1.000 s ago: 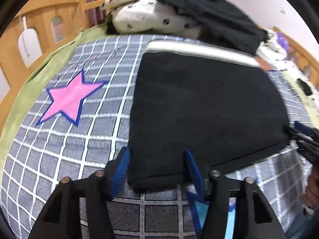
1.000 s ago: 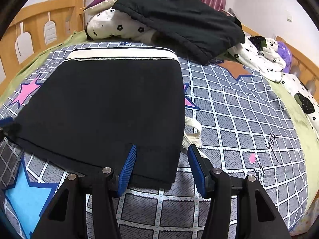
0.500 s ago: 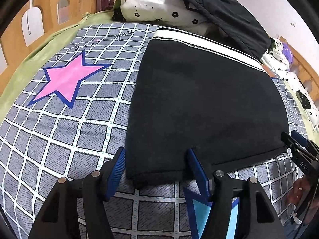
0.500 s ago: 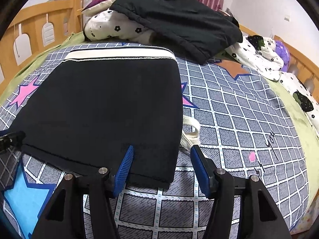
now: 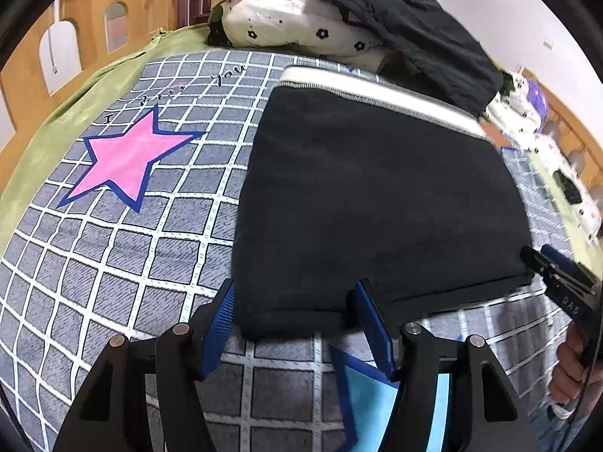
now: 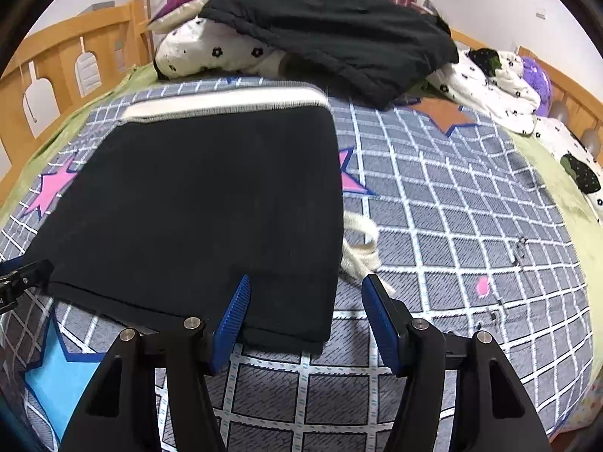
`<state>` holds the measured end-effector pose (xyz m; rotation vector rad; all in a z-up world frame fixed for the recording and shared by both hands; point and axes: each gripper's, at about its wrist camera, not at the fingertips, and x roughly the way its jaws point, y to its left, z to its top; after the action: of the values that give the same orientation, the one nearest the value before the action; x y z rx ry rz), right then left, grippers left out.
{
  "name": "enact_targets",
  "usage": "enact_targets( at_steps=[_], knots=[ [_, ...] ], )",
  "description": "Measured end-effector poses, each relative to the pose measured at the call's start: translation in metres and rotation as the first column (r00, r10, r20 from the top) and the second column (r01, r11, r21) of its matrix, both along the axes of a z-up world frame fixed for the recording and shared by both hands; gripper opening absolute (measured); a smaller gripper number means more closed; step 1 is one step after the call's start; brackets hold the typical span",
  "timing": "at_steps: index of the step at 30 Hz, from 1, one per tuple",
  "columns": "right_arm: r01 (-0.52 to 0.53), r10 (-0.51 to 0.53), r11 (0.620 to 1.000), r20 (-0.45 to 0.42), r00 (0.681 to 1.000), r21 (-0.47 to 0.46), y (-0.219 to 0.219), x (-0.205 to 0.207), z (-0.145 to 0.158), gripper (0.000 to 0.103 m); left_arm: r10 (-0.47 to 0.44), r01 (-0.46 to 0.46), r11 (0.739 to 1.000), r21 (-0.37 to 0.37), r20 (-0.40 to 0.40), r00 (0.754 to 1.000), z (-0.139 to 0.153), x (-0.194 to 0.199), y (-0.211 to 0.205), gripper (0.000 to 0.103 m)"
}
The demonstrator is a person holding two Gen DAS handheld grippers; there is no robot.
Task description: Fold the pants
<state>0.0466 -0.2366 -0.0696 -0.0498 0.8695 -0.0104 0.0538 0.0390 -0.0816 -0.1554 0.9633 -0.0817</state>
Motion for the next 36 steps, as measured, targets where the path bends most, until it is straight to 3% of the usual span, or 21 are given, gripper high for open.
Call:
enact_targets(
  at_steps=[5,9,14,24,31,36],
  knots=[
    [0.003,-0.004,1.000,0.019,1.000,0.018,-0.007,-0.013,0.015,0.061,0.019,-0.017,0.998,-0.060,0.044,0.999,0.023,-0.017,0.008,0.060],
    [-0.013,0.012,1.000,0.027,1.000,0.024,-0.007,-0.031,0.031,0.061,0.027,-0.021,0.998,-0.059,0.111,0.993,0.051,-0.038,0.005,0.061],
    [-0.027,0.024,0.999,0.079,0.997,0.044,-0.010,-0.061,0.061,0.070,0.007,0.005,0.997,-0.076,0.158,0.987,0.079,-0.062,-0.007,0.063],
    [-0.048,0.032,0.994,0.163,0.986,0.095,-0.015,-0.112,0.096,0.090,-0.031,0.027,0.999,0.020,0.270,0.962,0.114,-0.109,-0.030,0.069],
    [-0.062,0.053,0.996,0.141,0.989,0.063,-0.011,-0.122,0.097,0.090,-0.048,0.021,0.995,0.100,0.281,0.958,0.122,-0.124,-0.041,0.069],
    [-0.043,0.031,0.996,0.138,0.990,0.081,-0.015,-0.122,0.100,0.090,-0.038,0.014,0.996,0.086,0.287,0.957,0.127,-0.128,-0.037,0.079]
  ],
)
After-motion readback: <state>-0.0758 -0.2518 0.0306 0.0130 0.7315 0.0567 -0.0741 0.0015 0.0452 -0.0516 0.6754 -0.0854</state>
